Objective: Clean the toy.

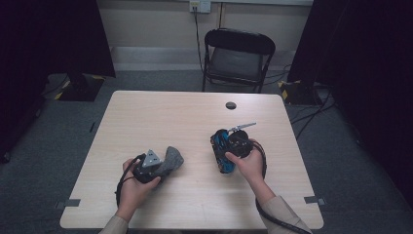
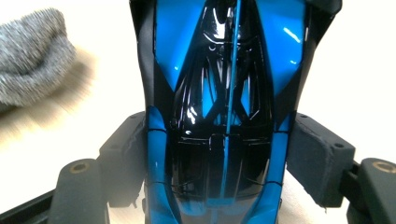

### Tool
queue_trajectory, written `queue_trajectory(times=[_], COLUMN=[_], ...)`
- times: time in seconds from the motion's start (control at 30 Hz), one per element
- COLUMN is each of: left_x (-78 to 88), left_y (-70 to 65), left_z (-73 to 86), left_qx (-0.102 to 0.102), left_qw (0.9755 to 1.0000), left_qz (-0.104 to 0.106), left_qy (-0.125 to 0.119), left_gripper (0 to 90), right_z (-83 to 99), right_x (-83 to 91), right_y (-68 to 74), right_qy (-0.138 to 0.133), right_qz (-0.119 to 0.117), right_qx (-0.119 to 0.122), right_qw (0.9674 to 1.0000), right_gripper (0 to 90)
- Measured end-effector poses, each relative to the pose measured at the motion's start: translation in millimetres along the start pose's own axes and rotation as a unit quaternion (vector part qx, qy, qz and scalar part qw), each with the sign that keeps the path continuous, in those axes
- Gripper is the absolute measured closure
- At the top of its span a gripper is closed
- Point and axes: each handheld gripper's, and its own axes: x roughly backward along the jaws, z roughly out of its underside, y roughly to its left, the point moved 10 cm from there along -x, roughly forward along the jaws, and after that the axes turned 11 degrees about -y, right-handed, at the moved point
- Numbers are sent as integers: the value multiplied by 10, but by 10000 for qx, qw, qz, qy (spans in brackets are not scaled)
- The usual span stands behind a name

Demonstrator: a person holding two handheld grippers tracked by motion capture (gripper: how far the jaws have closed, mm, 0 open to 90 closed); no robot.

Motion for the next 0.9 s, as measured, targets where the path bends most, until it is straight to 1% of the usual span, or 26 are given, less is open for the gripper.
queue_trajectory(times=[0.07,0.13,0.17,0.27,0.37,0.4,0.47,0.63,0.9], left_x=[13,16,17,12,8,9,12,14,-4], left_y=[37,46,52,44,33,31,35,61,63], left_z=[-4,1,5,4,-3,-3,-4,12,19], left_qx=[42,99,78,51,23,9,-11,24,28], left_qw=[10000,9999,10000,10000,10000,10000,10000,10000,10000], left_qz=[-48,-41,-43,-10,12,13,6,-18,-19], left_qy=[-27,-44,-33,-42,-51,-45,-45,-37,-20], left_gripper=[671,671,671,671,671,671,671,671,671], right_z=[2,3,0,-17,-22,-8,32,143,178], right_x=[-2,-8,-10,-26,-52,-66,-105,-177,-203], right_y=[-24,-55,-67,-100,-127,-131,-150,-178,-217], right_qy=[98,184,208,137,-88,-140,-218,-222,-216], right_qz=[11,52,62,111,173,155,194,201,240], right_qx=[6,12,19,1,-38,-90,-83,-127,-105], right_qw=[10000,9998,9998,9998,9998,9997,9995,9995,9994], right_gripper=[273,273,273,272,270,270,270,273,274])
